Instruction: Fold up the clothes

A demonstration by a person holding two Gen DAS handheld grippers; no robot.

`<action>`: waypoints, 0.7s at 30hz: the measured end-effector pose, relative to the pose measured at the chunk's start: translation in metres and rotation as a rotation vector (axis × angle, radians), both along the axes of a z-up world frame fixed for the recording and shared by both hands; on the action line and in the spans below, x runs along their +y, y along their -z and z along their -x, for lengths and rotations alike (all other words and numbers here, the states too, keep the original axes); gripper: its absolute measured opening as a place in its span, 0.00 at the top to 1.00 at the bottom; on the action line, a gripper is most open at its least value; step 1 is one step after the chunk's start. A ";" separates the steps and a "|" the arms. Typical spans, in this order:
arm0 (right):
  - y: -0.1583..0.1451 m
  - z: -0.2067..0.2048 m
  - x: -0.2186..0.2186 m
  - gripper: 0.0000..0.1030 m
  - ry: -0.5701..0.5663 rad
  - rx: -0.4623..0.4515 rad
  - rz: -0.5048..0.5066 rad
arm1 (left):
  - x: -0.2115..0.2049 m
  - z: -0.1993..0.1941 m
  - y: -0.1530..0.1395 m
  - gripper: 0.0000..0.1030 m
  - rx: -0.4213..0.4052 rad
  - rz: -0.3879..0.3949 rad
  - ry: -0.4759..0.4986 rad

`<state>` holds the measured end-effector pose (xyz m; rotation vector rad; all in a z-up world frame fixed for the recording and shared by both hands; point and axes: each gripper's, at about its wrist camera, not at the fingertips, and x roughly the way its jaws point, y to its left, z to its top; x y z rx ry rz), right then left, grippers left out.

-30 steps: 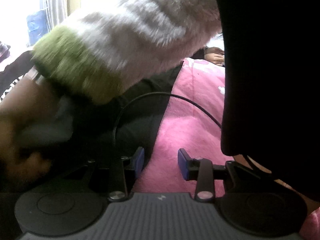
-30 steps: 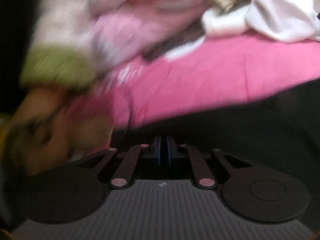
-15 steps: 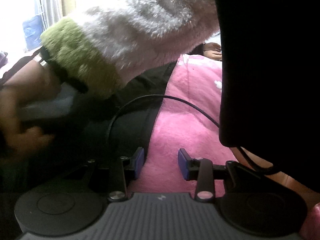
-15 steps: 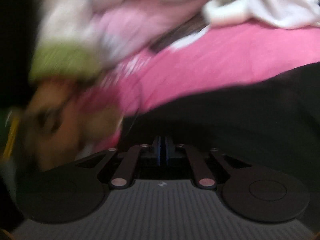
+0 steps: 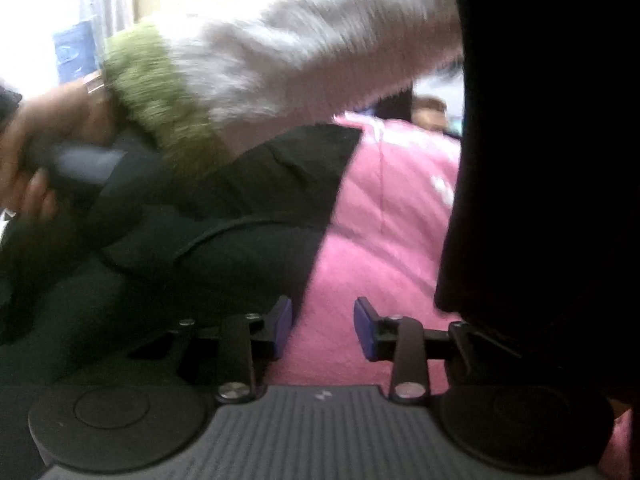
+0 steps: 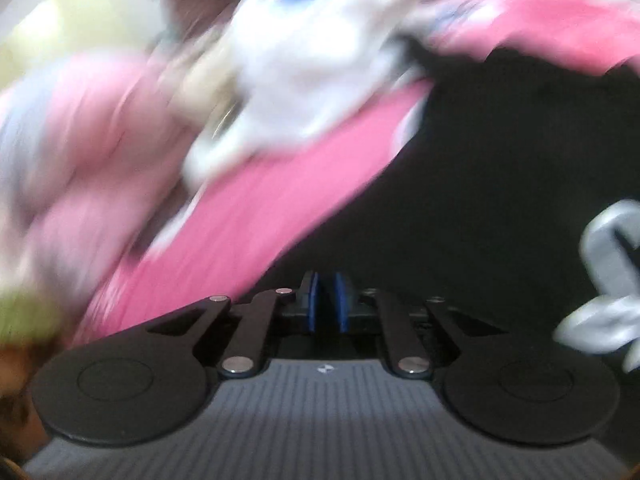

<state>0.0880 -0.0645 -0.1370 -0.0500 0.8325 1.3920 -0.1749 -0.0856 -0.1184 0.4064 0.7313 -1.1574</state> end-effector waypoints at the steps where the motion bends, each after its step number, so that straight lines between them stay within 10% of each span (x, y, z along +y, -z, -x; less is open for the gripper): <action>1: -0.011 -0.004 -0.010 0.87 0.004 0.001 -0.049 | 0.007 -0.004 -0.007 0.66 0.012 0.013 -0.019; 10: -0.047 -0.005 -0.018 0.86 -0.218 -0.204 0.262 | 0.049 -0.067 -0.016 0.66 0.017 0.051 -0.245; 17: -0.017 -0.012 0.044 0.87 -0.381 -0.272 0.329 | 0.062 -0.079 0.011 0.67 0.108 0.047 -0.339; 21: 0.000 -0.050 0.089 0.93 -0.283 -0.321 0.309 | 0.058 -0.064 0.017 0.62 0.111 0.068 -0.300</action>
